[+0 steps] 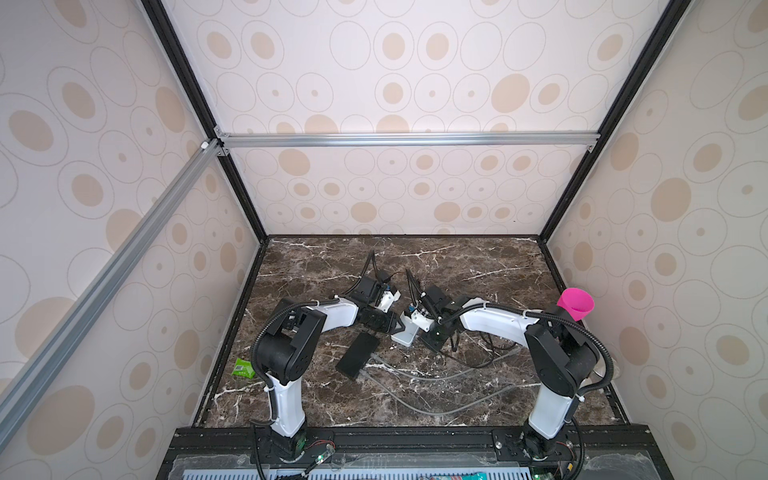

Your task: Insert the plug into the switch port

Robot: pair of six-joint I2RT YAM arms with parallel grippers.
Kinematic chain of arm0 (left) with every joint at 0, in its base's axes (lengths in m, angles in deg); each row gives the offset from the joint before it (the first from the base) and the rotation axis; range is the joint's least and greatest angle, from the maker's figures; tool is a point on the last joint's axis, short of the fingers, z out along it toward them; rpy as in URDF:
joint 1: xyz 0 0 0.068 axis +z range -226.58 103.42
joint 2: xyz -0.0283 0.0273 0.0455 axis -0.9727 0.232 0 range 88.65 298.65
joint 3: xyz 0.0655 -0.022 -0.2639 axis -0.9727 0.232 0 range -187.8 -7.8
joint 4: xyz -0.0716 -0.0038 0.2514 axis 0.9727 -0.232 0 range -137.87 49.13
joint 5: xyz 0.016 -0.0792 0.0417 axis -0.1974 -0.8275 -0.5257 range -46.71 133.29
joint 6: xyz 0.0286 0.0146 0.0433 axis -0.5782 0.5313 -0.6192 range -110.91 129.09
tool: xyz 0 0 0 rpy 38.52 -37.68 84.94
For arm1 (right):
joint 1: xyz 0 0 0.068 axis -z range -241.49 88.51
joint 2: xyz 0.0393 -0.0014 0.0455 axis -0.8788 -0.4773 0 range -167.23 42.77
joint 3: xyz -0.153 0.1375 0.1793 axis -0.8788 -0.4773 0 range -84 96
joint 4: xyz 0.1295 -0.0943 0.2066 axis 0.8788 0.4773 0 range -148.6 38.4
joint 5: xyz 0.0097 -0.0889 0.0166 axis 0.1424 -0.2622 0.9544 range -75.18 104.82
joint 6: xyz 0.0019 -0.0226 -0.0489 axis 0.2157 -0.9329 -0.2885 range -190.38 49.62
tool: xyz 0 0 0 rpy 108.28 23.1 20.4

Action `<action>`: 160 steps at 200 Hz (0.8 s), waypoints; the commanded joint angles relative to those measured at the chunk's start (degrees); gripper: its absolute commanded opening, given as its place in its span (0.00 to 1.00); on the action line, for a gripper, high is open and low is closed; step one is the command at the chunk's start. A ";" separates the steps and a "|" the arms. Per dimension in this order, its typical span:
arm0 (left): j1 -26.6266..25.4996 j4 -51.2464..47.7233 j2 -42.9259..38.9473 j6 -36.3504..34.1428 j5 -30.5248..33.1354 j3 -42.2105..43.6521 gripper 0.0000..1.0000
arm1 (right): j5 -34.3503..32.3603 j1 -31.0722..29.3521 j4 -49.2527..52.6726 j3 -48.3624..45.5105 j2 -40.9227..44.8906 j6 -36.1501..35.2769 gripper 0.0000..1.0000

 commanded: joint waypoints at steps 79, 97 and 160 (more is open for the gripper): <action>-0.61 -3.35 2.92 -0.89 -1.69 2.22 0.40 | 0.38 -1.50 -6.57 -0.29 -1.22 -0.91 0.00; -1.14 -3.98 2.78 -1.22 -1.56 2.59 0.40 | -0.65 -1.07 -7.15 0.90 -1.99 -1.65 0.00; -3.74 -4.33 2.72 -1.64 -0.07 4.36 0.40 | 1.63 -0.66 -6.70 4.40 -2.54 -4.51 0.00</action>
